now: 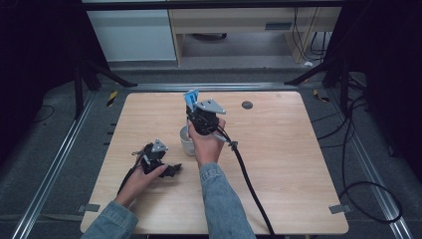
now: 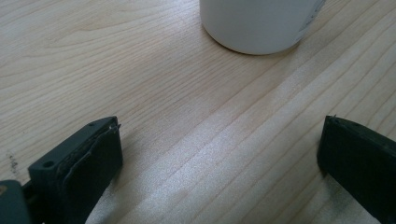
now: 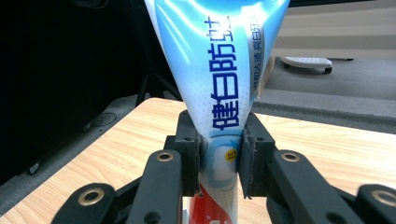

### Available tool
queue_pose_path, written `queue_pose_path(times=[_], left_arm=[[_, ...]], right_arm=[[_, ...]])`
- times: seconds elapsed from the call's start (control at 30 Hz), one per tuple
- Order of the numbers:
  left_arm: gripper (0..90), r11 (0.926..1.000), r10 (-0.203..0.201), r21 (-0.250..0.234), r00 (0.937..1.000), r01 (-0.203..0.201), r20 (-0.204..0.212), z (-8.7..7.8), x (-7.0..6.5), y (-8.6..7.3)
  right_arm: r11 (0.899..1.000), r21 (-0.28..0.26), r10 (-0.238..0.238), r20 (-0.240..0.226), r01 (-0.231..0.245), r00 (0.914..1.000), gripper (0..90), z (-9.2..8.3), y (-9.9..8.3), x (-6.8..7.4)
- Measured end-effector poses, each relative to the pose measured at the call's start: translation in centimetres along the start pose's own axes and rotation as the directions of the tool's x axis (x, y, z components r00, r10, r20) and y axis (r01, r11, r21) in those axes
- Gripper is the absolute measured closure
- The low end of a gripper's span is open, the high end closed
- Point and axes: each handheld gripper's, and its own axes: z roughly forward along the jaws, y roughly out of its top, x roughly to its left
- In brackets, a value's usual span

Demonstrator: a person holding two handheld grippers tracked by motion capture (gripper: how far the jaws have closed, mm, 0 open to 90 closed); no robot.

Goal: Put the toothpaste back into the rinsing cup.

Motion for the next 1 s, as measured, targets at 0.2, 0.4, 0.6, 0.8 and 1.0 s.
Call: queue_pose_path(times=[0.2,0.4,0.6,0.8,1.0], left_arm=[[0.0,1.0,-0.001,0.0,1.0,0.001,0.001,0.0,0.0,0.0],[0.0,1.0,-0.001,0.0,1.0,0.001,0.001,0.0,0.0,0.0],[0.0,1.0,0.0,0.001,1.0,0.0,0.001,0.0,0.0,0.0],[0.0,1.0,0.0,0.001,1.0,0.0,0.001,0.0,0.0,0.0],[0.0,1.0,0.0,0.001,1.0,0.0,0.001,0.0,0.0,0.0]], right_arm=[[1.0,0.003,0.004,0.006,-0.004,1.0,72.5,0.2,-0.5,-0.2],[1.0,0.007,0.003,0.006,-0.003,1.0,72.4,0.5,-1.2,-0.1],[1.0,0.007,0.001,0.006,-0.001,1.0,72.5,0.8,-1.7,0.0],[1.0,0.002,-0.002,0.002,0.002,1.0,72.5,0.9,-2.0,0.1],[1.0,-0.003,-0.004,0.003,0.004,1.0,72.5,0.9,-2.2,0.1]])
